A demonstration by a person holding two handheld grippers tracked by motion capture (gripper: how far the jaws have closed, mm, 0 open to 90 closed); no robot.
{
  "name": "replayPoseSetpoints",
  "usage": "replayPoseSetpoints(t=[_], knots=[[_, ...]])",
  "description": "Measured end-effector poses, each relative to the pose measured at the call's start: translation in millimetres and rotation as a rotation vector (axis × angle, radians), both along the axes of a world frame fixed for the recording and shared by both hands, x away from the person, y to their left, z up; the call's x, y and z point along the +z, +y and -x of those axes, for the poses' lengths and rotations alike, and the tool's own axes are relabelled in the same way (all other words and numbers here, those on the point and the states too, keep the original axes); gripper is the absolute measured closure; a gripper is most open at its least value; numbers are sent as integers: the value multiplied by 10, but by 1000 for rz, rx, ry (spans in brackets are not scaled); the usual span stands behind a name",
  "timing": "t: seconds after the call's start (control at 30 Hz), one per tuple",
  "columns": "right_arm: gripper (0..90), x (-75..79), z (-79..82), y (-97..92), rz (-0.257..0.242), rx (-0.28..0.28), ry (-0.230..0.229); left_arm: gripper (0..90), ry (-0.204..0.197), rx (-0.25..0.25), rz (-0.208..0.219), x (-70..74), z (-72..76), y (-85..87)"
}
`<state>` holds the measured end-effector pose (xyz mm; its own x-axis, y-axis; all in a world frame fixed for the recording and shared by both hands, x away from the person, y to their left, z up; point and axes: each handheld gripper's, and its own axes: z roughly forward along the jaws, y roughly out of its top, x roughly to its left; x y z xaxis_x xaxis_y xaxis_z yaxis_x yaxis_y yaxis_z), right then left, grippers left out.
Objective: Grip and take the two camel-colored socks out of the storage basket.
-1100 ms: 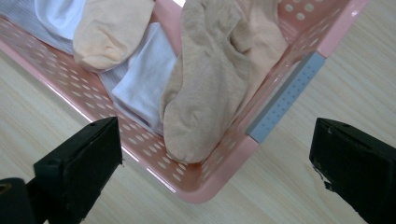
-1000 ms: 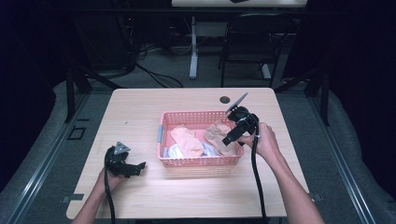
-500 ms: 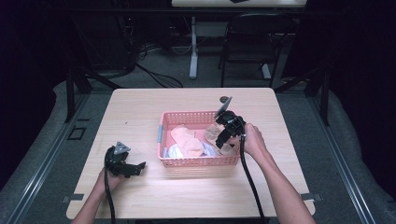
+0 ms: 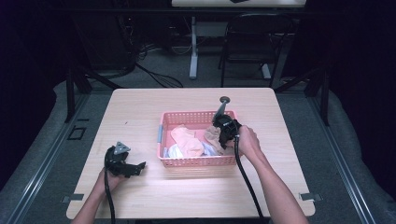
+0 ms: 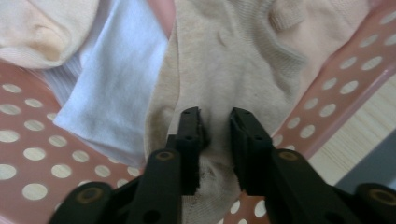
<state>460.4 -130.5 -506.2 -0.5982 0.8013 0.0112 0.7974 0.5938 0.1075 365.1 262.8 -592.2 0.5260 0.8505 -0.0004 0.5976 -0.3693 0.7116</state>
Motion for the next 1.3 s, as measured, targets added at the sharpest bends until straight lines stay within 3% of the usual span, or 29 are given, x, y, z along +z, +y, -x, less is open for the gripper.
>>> replayPoseSetpoints(t=[0.1, 0.23, 0.77, 0.97, 1.3], knots=[[806, 36, -11, -15, 18, 15, 10, 0, 0, 0, 0, 0, 0, 0], [847, 84, -4, -54, -13, -3, -5, 0, -1, 1, 0, 0, 0, 0], [857, 306, 14, -71, -40, 1, -17, 0, -1, -3, -2, 0, -1, 2], [855, 452, 19, -58, -27, 18, -18, 0, -1, -3, -3, 1, -2, 2], [854, 782, 57, -49, -37, 25, -59, 0, -1, -1, -1, 0, 0, 0]])
